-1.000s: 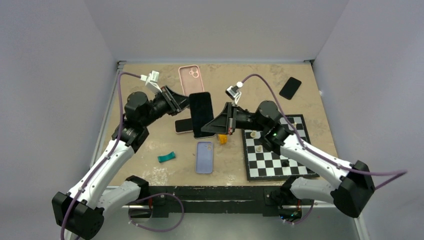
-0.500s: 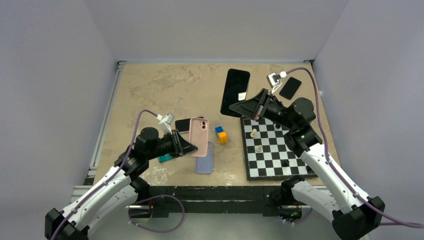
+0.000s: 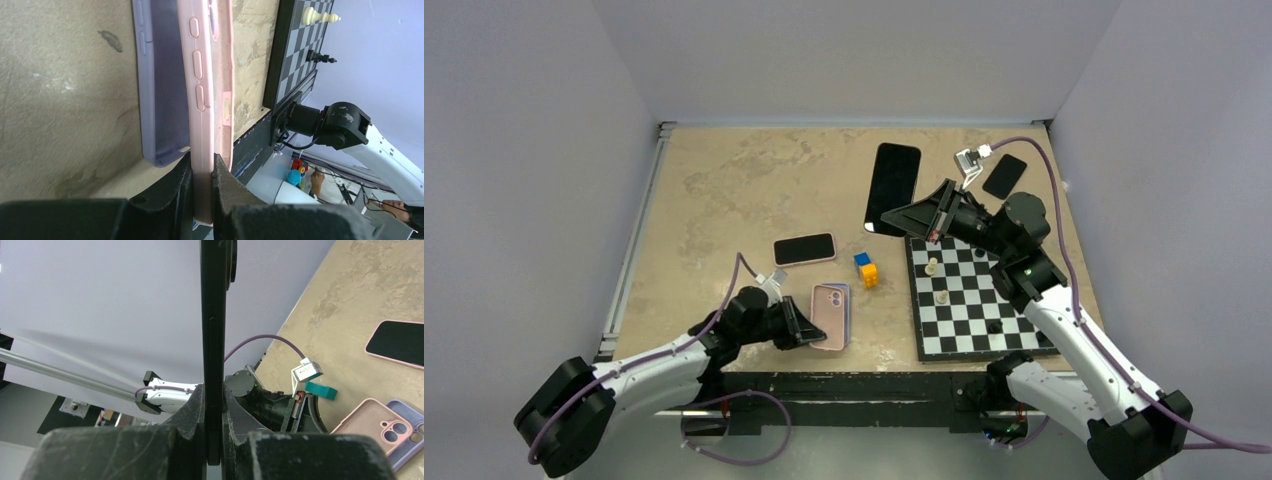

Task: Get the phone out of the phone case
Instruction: Place the phone case on the phone case.

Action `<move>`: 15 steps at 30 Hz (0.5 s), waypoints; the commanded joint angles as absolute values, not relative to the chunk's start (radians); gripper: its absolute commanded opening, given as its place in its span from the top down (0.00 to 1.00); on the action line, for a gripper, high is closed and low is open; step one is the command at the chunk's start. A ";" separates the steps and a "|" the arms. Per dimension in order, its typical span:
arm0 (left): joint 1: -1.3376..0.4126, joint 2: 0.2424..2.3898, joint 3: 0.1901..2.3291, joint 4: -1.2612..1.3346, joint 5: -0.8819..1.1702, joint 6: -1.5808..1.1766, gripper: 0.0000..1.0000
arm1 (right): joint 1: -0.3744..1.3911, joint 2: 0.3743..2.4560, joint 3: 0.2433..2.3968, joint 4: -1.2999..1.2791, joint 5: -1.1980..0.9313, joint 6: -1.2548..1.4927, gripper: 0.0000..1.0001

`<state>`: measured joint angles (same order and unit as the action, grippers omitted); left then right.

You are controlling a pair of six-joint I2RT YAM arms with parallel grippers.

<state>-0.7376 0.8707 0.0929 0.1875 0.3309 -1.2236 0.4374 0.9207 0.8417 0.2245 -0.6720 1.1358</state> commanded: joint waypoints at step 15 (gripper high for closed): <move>-0.746 1.073 0.125 0.461 0.354 -1.269 1.00 | 0.433 0.920 0.840 0.290 -0.664 1.120 1.00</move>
